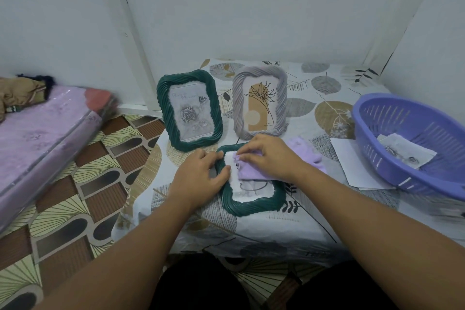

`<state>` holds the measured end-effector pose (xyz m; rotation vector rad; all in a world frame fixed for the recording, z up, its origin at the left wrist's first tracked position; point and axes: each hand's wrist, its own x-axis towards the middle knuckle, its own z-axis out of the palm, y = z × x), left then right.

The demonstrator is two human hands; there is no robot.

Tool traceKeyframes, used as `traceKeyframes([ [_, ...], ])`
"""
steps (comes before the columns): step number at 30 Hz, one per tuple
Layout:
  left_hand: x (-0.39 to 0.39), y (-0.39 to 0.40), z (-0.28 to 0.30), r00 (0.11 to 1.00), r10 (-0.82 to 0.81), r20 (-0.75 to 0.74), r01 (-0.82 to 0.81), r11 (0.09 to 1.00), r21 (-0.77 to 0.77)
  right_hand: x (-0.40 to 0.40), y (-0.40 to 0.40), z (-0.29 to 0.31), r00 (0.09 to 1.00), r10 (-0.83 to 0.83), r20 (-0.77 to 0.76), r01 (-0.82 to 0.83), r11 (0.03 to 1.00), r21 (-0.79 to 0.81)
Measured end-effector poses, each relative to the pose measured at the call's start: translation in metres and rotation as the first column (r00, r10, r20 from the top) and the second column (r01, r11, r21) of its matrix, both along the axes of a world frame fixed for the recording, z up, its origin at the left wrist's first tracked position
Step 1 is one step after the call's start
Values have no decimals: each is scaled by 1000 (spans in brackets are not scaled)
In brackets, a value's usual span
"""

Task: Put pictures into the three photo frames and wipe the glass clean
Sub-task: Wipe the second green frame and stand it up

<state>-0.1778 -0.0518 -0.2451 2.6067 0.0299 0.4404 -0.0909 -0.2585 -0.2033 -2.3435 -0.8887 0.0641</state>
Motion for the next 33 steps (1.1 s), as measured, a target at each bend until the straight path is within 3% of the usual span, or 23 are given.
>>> traceKeyframes([
  [5,1,1,0,1000,9,-13,-10,1000,-27,1,11,-4,999,8,48,-1,990,-138],
  [9,2,0,-1,1000,20,-19,-21,1000,-24,1,2,-5,1000,24,20,-22,992,-127],
  [14,2,0,1,999,22,-34,-23,1000,-15,4,12,-6,995,-84,62,89,992,-90],
  [19,2,0,1,1000,10,-28,-11,1000,-26,-5,1,-9,1000,22,19,-20,994,-104],
  [25,2,0,2,1000,8,-27,-9,1000,-29,-2,14,-5,996,-64,55,68,994,-81],
  [29,3,0,1,1000,6,-24,-7,999,-33,-8,5,-7,1000,15,7,-14,993,-113],
  [33,2,0,2,999,7,-33,-8,1000,-27,0,7,-3,998,-51,28,53,994,-96],
])
